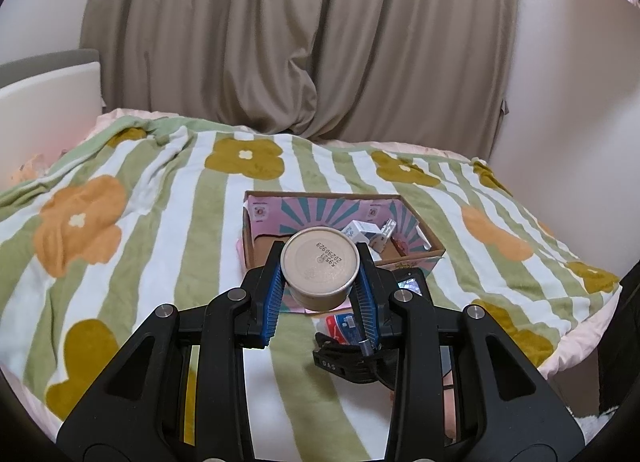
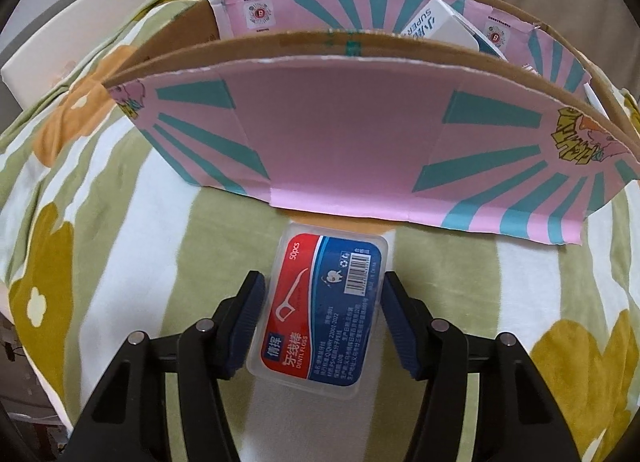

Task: Organize objects
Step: 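Grasp the clear floss-pick case with the right tool and lift it, then carry the lid and floss case over the pink box and open both tools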

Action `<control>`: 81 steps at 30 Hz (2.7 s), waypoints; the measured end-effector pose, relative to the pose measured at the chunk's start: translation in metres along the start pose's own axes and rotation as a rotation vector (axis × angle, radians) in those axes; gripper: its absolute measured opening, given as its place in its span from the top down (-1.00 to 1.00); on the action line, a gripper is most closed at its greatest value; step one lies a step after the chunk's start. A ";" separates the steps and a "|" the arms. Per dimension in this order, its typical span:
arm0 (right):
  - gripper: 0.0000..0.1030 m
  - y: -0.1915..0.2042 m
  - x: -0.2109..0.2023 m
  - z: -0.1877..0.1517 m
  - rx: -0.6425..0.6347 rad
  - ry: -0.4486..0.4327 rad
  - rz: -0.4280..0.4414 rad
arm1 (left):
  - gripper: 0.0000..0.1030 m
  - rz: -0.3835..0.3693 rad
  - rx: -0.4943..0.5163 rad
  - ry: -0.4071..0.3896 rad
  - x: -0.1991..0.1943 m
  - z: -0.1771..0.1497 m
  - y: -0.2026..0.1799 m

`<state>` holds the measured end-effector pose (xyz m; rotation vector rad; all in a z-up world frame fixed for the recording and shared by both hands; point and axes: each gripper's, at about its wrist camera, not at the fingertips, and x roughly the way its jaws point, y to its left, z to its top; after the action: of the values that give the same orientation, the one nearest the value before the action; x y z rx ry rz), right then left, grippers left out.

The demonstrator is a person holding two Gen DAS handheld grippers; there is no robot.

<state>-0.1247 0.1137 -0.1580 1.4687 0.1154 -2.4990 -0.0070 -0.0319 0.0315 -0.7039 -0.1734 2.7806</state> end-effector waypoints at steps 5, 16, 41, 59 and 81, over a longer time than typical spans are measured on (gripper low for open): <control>-0.07 -0.004 -0.021 -0.002 -0.002 -0.046 0.017 | 0.41 -0.005 0.004 0.004 0.002 0.000 -0.002; -0.05 -0.013 -0.107 0.011 -0.021 -0.242 -0.064 | 0.41 -0.020 0.004 -0.006 0.005 -0.002 -0.012; 0.01 -0.062 -0.265 -0.017 0.084 -0.566 -0.147 | 0.41 -0.030 0.026 -0.022 0.005 0.000 -0.035; 0.01 -0.075 -0.257 -0.006 0.091 -0.528 -0.134 | 0.41 -0.016 0.025 0.011 0.033 0.011 -0.025; 0.01 -0.130 -0.117 0.127 0.079 -0.233 -0.053 | 0.41 -0.005 -0.012 0.323 0.231 0.061 0.027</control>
<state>-0.2102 0.2352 -0.0006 1.2043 0.0138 -2.7244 -0.2380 0.0052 -0.0235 -1.1378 -0.1262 2.6161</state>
